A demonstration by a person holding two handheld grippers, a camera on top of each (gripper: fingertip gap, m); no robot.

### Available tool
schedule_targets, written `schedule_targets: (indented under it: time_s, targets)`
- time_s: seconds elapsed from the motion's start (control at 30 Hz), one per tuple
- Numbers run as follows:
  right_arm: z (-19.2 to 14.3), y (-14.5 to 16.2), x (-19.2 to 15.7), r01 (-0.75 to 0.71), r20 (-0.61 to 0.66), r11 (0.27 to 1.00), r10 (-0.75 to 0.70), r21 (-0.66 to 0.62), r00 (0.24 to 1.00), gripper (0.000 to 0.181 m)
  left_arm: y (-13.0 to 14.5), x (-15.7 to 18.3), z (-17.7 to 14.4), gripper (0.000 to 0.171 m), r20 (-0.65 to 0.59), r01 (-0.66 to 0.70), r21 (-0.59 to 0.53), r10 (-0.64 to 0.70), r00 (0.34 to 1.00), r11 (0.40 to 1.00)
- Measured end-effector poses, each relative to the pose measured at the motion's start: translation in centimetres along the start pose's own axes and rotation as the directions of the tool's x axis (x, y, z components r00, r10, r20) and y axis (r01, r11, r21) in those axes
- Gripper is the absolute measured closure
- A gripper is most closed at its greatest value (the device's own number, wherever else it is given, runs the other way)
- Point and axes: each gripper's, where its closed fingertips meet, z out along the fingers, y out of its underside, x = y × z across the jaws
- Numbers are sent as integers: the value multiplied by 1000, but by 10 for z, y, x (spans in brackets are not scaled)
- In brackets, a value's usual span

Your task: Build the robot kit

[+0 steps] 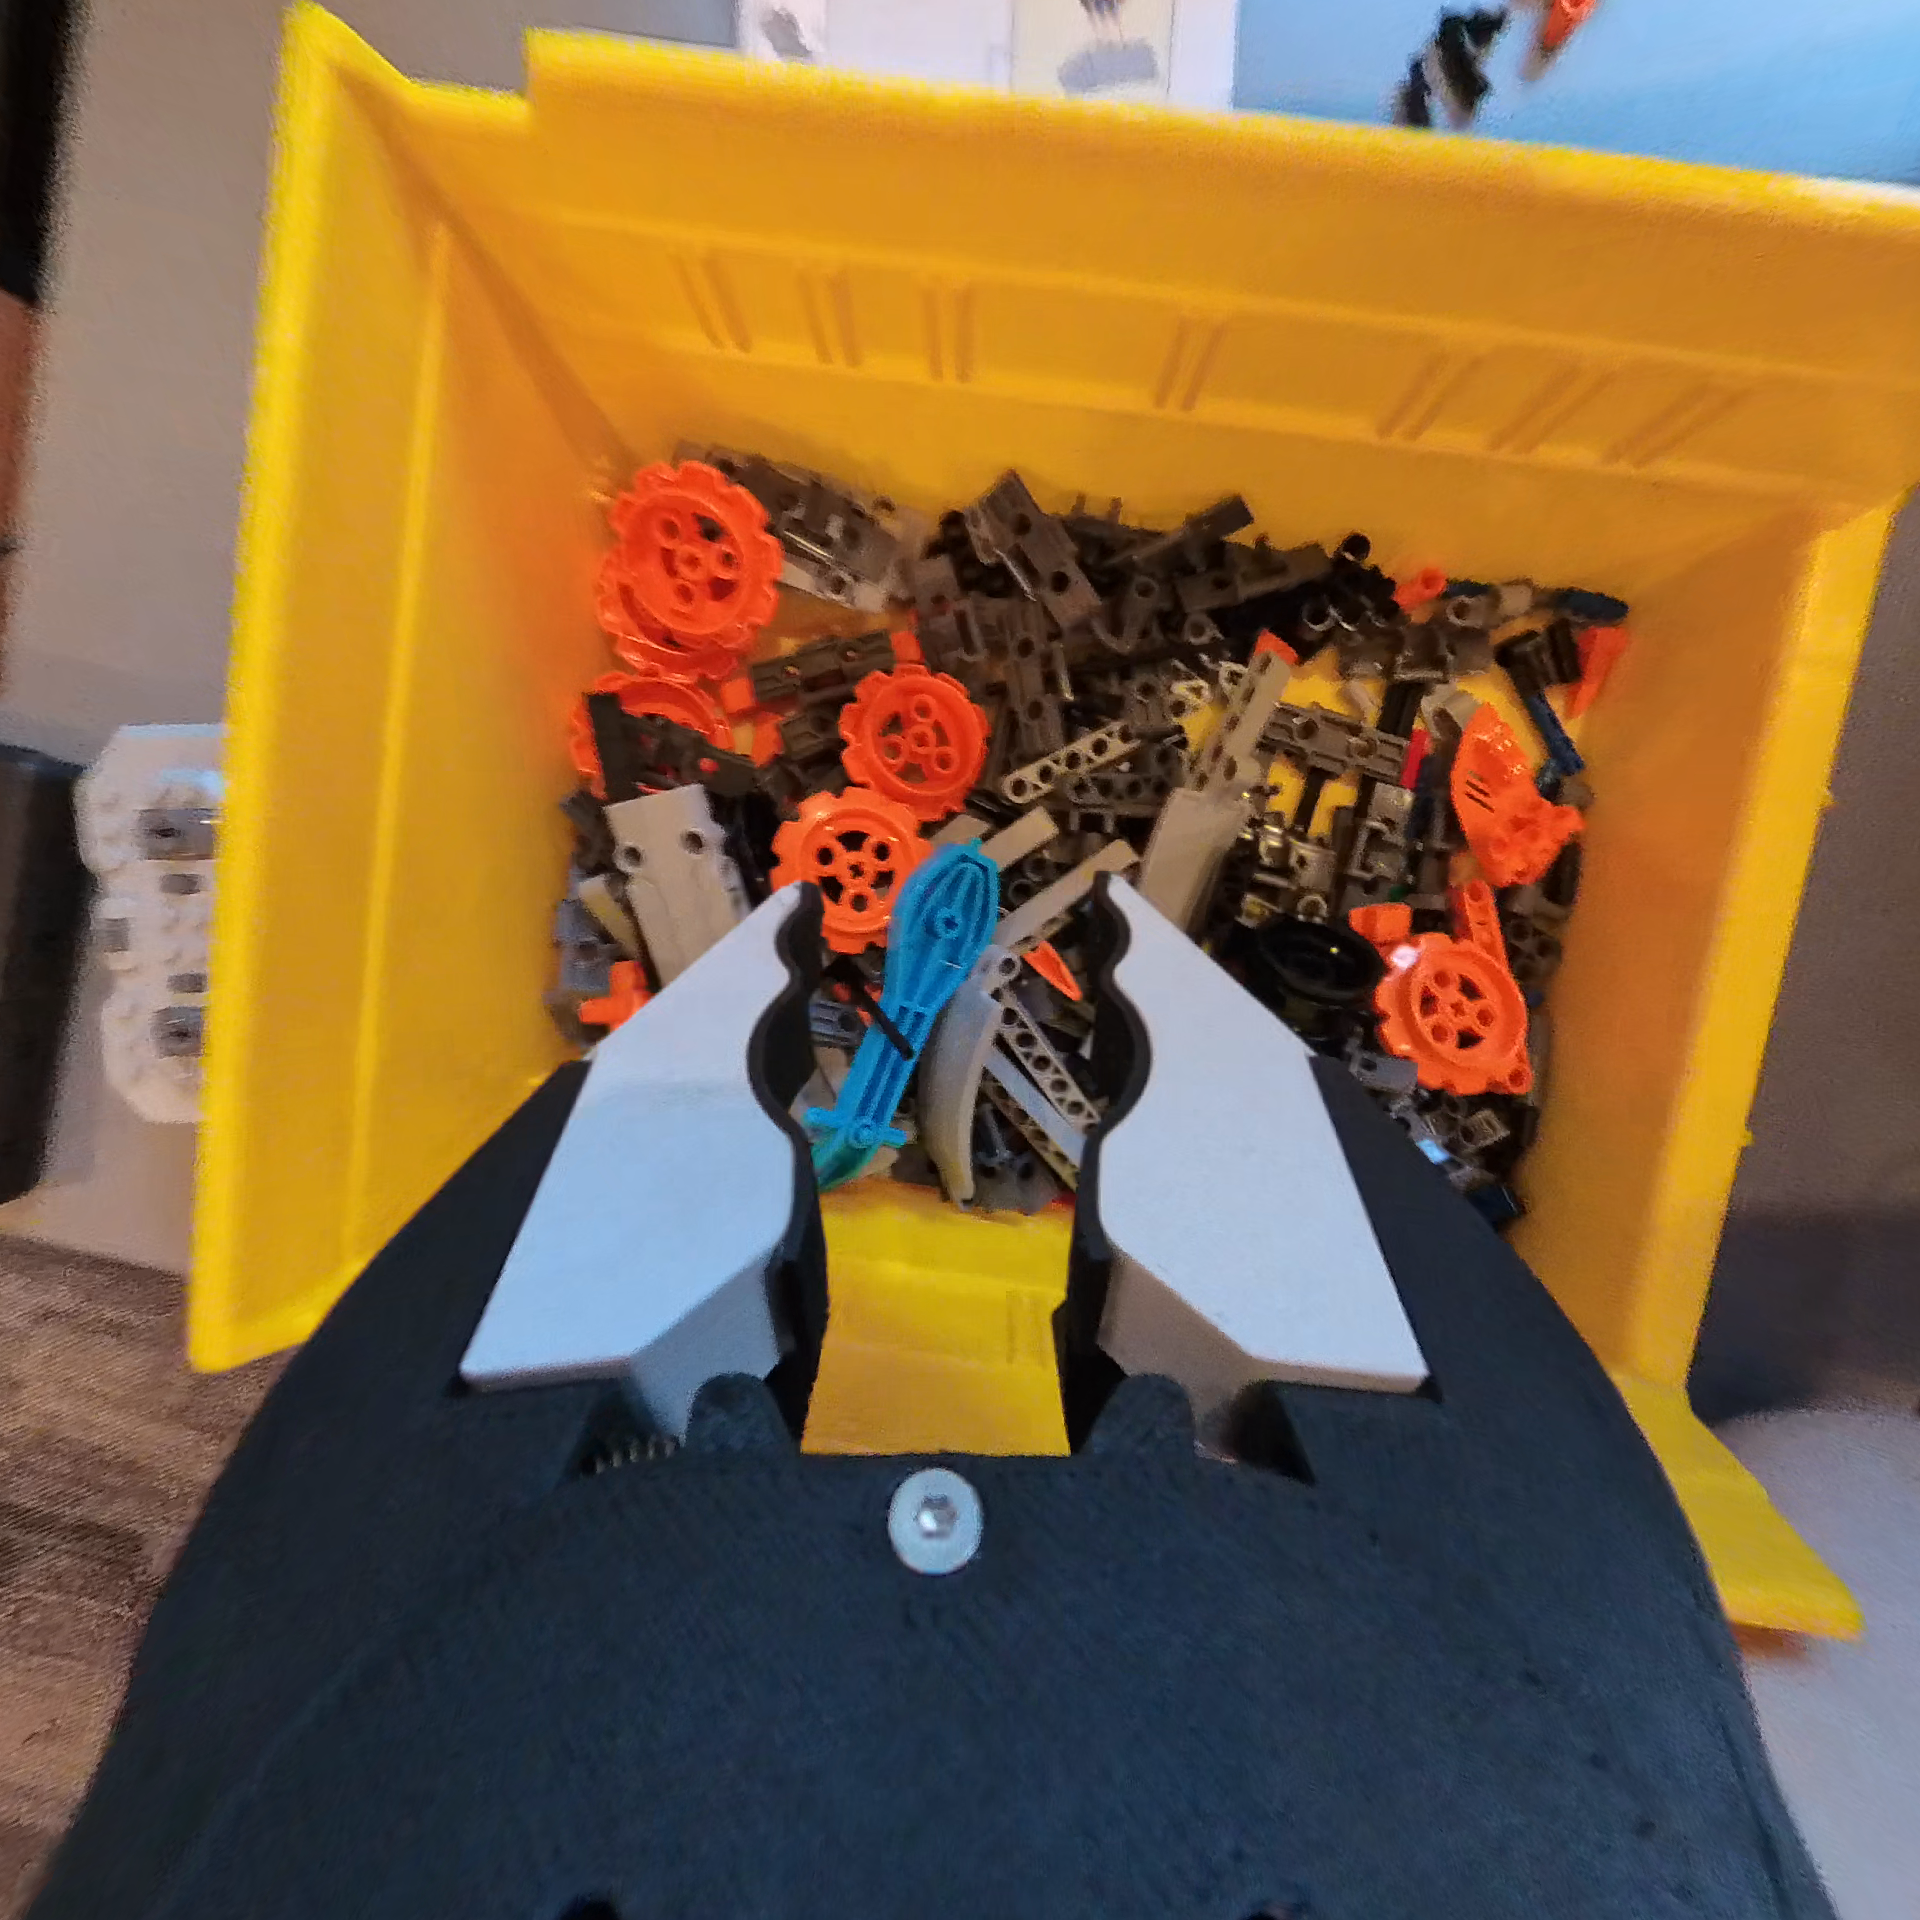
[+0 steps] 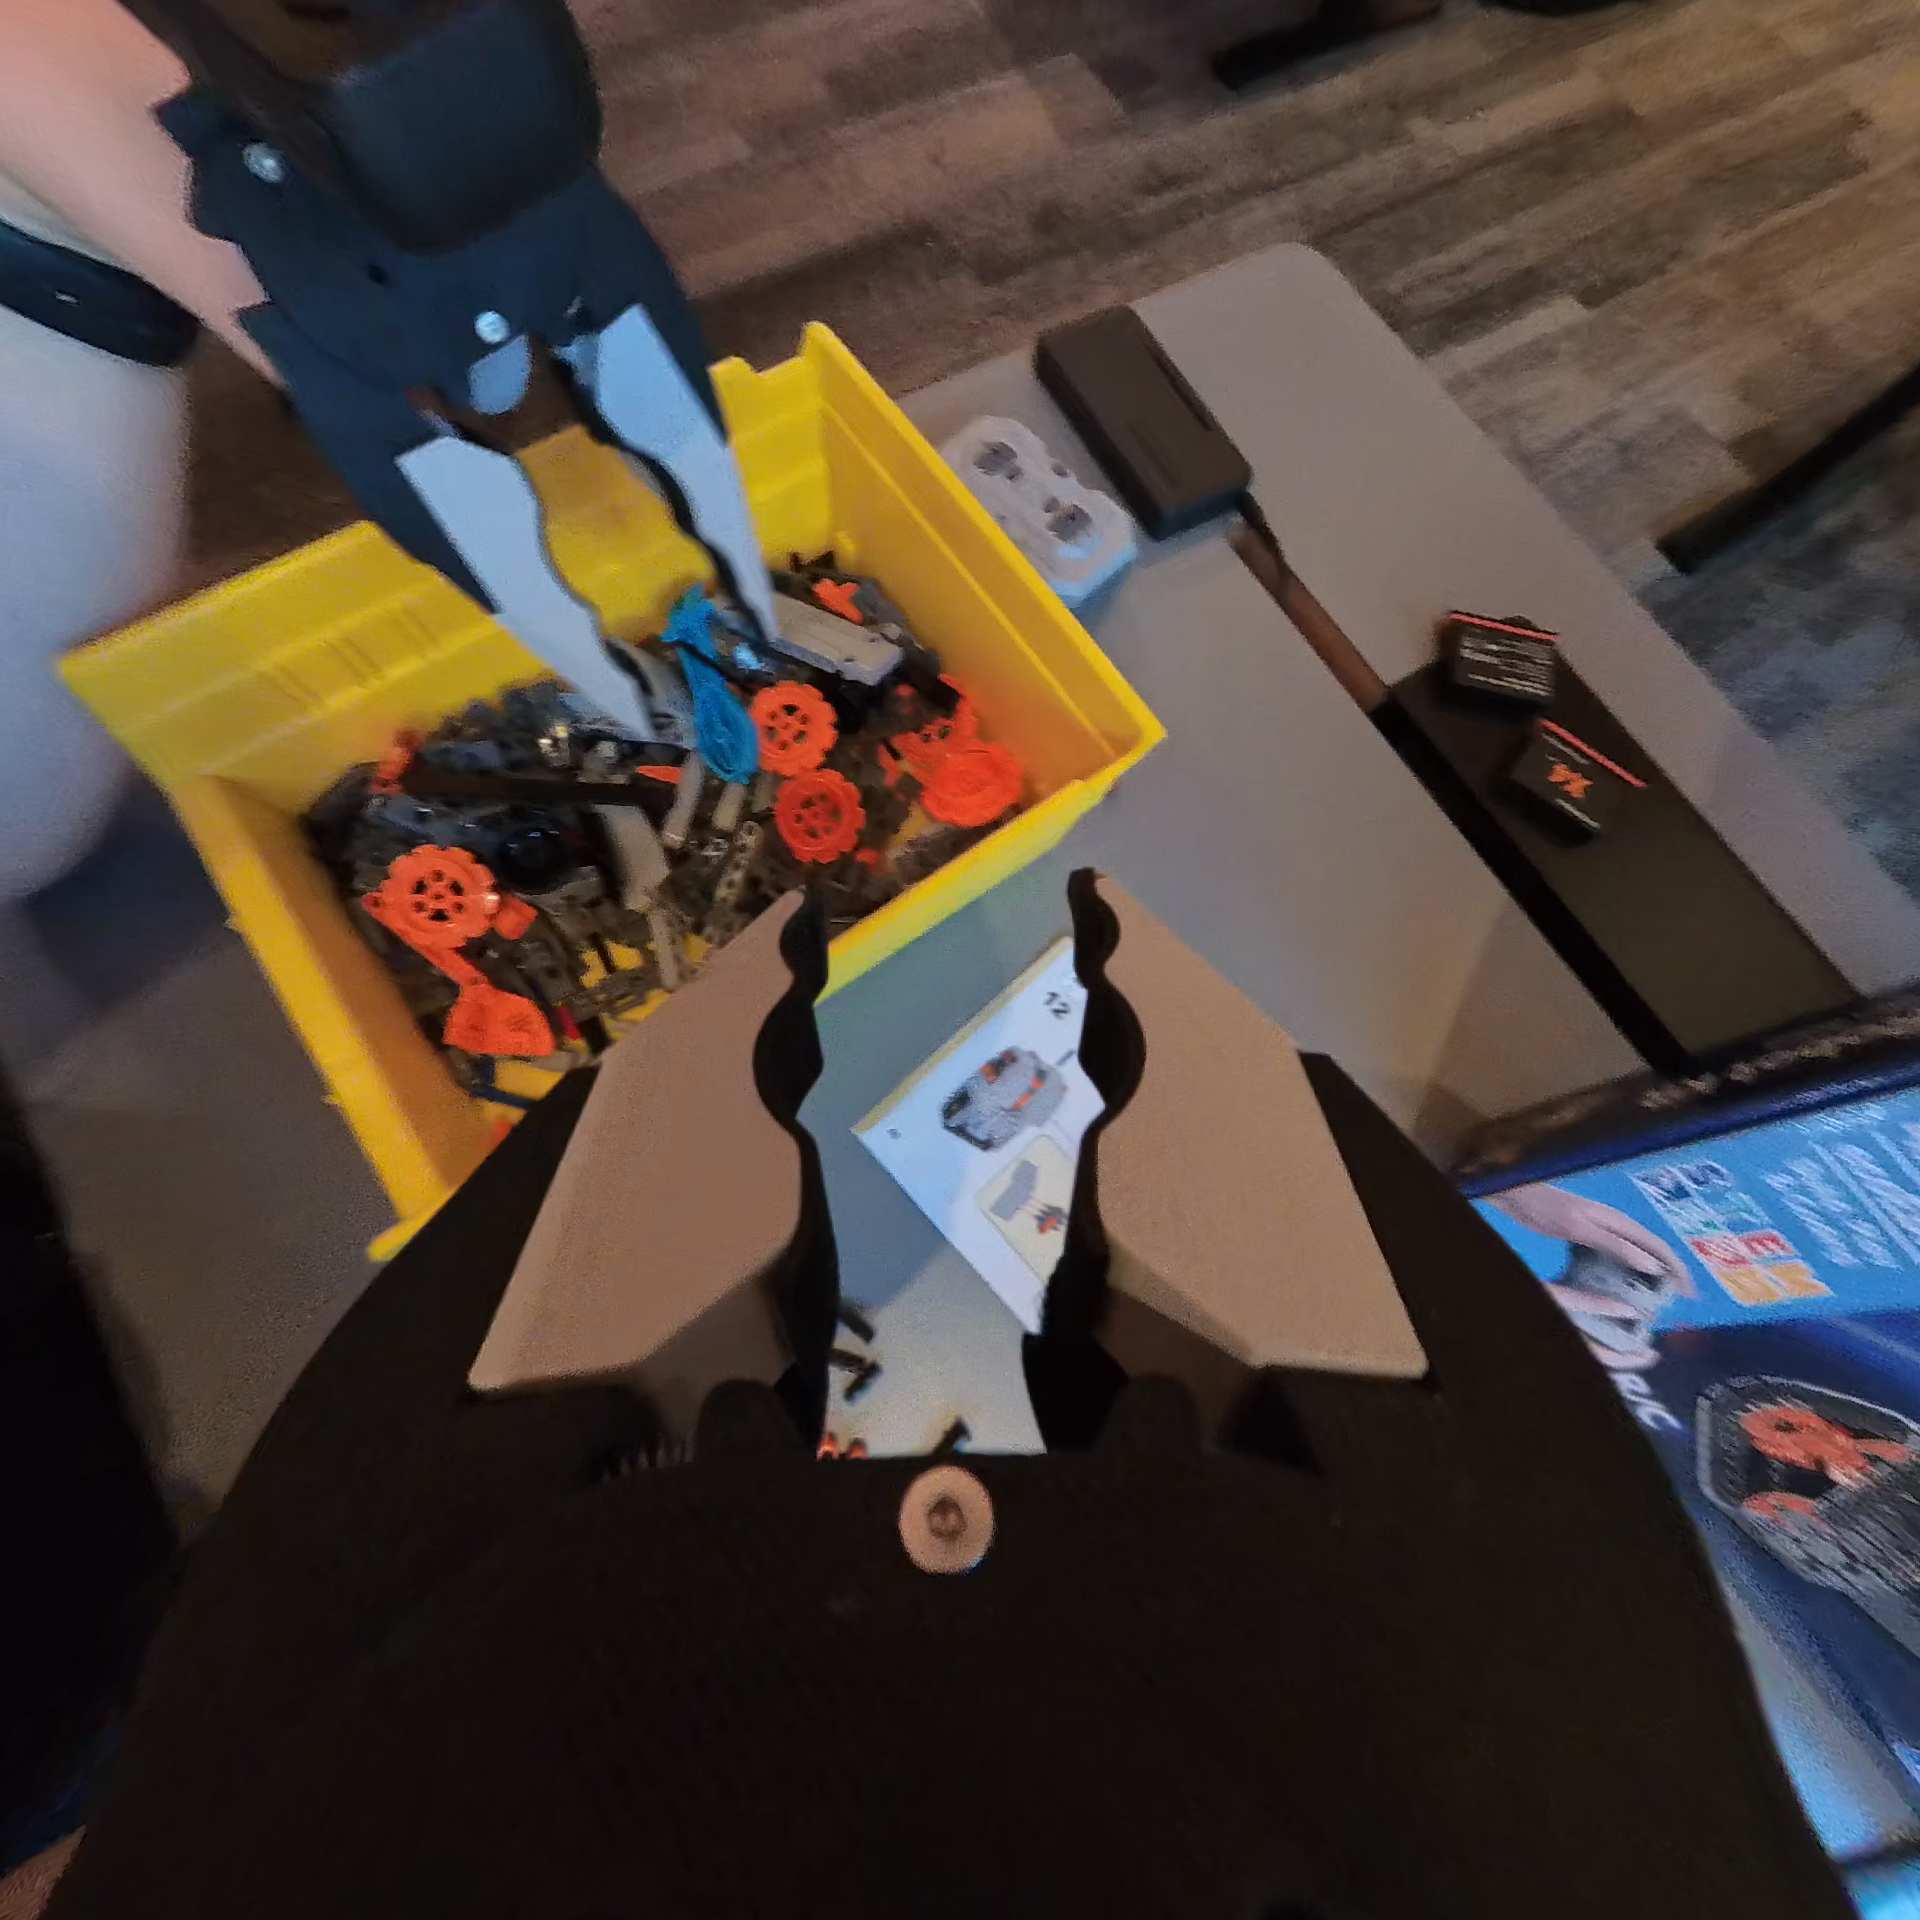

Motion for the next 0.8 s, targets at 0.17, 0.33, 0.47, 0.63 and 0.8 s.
schedule_targets:
  time_s: [0.17,0.33,0.47,0.63,0.8]
  targets:
    - [0,-9,-3,-42,71,996,37,74,997,136,2,0,16,131,11,-94,-31,94,995,995]
    - [4,4,12,-43,23,999,43,25,999,135,17,-16,19,133,78,-74,-116,83,993,990]
    - [8,7,13,-62,43,998,61,18,997,135,25,-31,14,135,141,-19,-126,37,989,992]
    - [18,9,10,-47,59,999,48,-9,997,135,11,-65,2,141,256,76,9,-75,964,997]
    - [25,14,13,-38,44,998,40,-52,998,135,16,-65,14,127,222,105,-16,-99,970,994]
